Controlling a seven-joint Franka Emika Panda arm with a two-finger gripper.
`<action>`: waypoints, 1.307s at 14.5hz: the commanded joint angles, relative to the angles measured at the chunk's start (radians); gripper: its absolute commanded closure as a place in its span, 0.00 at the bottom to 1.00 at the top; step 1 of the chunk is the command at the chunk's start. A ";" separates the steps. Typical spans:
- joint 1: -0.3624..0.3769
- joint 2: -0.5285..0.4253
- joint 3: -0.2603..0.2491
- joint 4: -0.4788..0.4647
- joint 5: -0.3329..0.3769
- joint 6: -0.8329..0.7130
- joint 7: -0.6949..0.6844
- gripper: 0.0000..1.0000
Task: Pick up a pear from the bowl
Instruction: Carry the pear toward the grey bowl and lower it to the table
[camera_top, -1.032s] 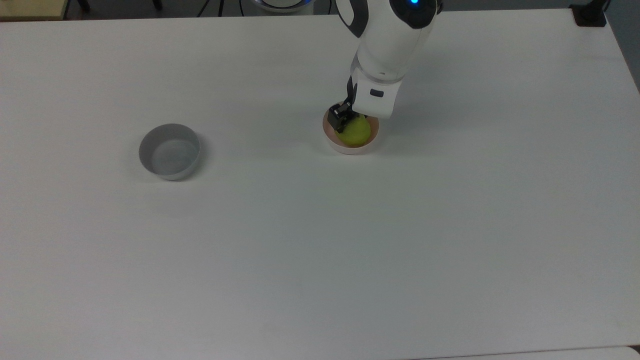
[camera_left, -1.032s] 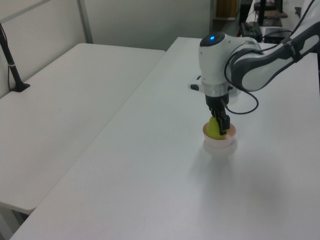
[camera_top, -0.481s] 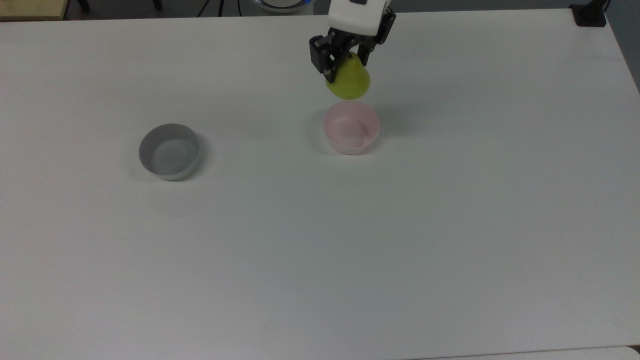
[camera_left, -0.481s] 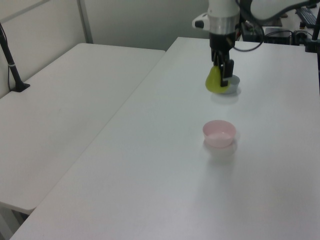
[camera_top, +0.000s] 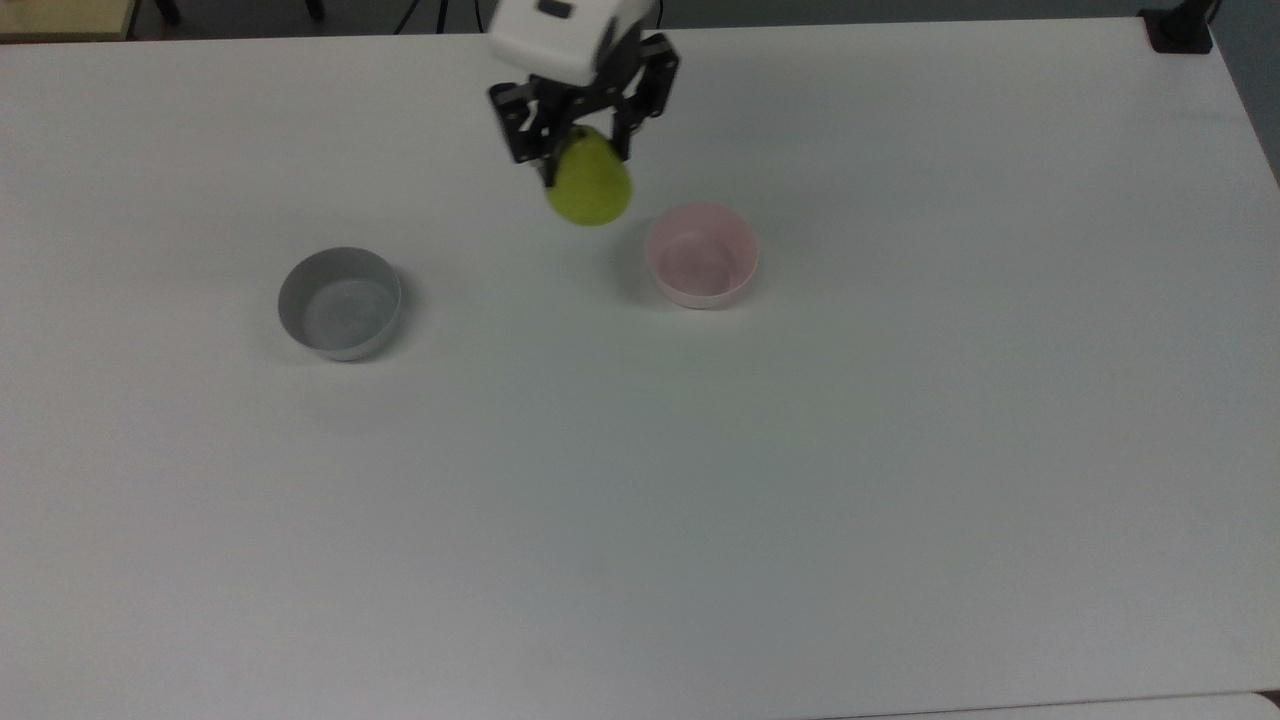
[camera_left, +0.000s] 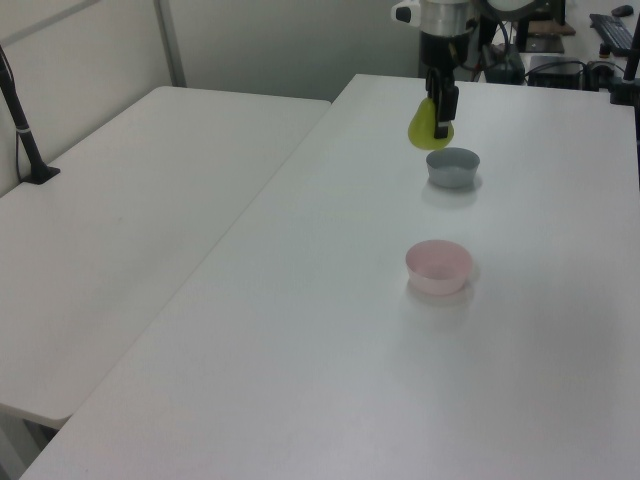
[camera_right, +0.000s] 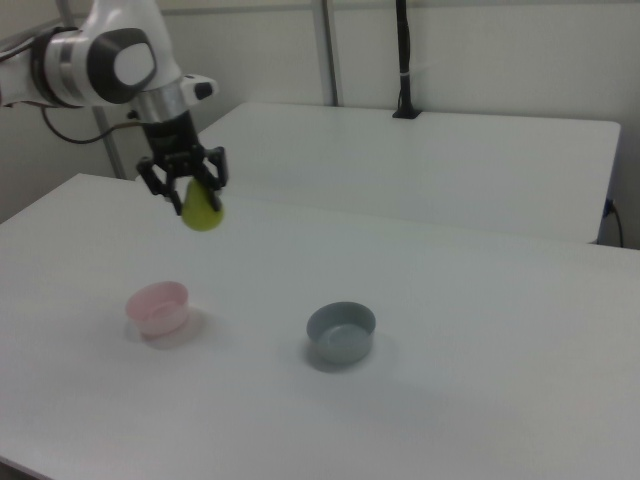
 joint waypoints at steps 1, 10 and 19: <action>-0.086 0.029 0.007 0.015 0.020 0.026 -0.029 0.55; -0.097 0.182 0.004 -0.003 0.022 0.160 -0.039 0.55; -0.066 0.309 0.004 -0.062 0.019 0.291 -0.038 0.54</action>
